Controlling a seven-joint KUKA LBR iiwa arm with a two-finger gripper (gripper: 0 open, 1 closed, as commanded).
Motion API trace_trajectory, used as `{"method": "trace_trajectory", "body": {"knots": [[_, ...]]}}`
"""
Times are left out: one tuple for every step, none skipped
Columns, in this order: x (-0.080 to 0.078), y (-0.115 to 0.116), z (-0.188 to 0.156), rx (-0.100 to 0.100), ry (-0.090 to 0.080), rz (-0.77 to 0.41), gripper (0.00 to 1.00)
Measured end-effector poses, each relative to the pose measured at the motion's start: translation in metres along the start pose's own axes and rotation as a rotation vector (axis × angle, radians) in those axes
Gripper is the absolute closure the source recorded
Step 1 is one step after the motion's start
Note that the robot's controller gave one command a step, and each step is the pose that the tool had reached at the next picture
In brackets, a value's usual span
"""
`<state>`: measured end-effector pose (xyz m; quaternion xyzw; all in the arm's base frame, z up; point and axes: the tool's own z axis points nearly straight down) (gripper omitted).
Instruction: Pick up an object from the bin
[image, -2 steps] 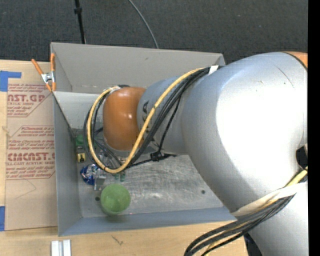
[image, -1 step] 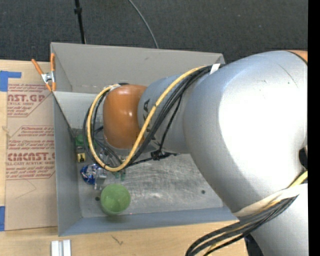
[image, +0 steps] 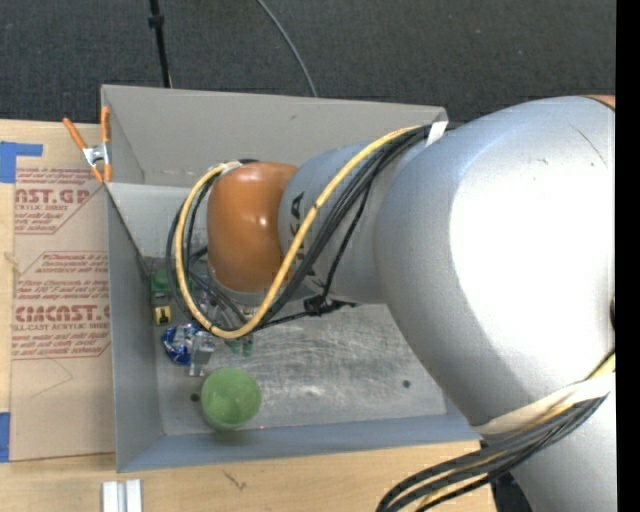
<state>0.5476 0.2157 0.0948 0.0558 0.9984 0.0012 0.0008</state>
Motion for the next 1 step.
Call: {"method": "trace_trajectory", "body": {"knots": [[0.0002,0.0006,0.0002,0.0,0.001,0.0,1.0]]}}
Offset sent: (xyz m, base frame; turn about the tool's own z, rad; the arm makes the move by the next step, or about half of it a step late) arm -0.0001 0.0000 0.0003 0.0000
